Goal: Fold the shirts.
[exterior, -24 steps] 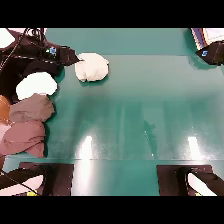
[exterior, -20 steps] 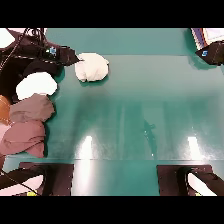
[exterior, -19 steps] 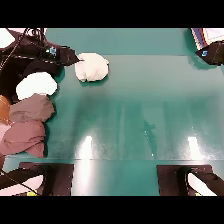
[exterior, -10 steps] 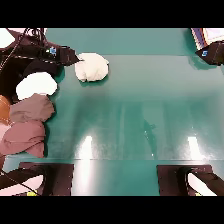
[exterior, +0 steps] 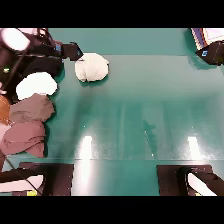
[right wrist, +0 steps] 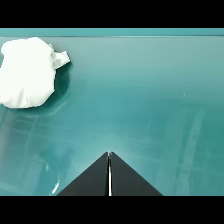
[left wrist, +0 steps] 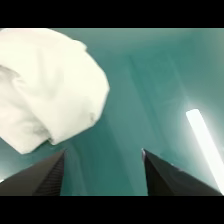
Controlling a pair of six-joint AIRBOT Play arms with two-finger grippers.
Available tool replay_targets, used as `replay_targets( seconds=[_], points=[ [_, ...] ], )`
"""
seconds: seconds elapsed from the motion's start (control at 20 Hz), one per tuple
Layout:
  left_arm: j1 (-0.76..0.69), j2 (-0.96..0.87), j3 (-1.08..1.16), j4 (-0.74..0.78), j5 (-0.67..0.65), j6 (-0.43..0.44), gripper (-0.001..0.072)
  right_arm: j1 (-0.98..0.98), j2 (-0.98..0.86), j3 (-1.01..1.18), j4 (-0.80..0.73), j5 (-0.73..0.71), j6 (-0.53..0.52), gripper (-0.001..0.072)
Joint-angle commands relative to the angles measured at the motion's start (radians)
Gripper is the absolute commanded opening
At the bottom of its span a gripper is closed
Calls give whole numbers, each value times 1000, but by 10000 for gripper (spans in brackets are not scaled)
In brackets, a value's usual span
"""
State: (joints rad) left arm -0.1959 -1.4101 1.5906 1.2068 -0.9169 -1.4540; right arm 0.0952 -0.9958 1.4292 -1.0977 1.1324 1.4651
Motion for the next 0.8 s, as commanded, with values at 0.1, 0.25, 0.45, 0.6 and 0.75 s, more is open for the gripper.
replay_targets(
  seconds=[0.1, 0.25, 0.45, 0.6, 0.75],
  points=[
    [1, -290, 0, 48, 126, -39, 571, 1, 0, 0, 6, 7, 1, 15],
    [1, -401, 0, 16, 205, -39, 571, 1, 1, 0, 6, 12, 1, 15],
    [0, -428, 12, -88, 317, -38, 568, 1, 0, 0, 6, 11, 1, 15],
    [1, -427, 94, -88, 257, -32, 33, 1, 1, 1, 6, 11, 1, 15],
    [1, -401, 256, -29, 98, -30, 23, 1, 7, 1, 5, -10, 0, 15]
  ],
)
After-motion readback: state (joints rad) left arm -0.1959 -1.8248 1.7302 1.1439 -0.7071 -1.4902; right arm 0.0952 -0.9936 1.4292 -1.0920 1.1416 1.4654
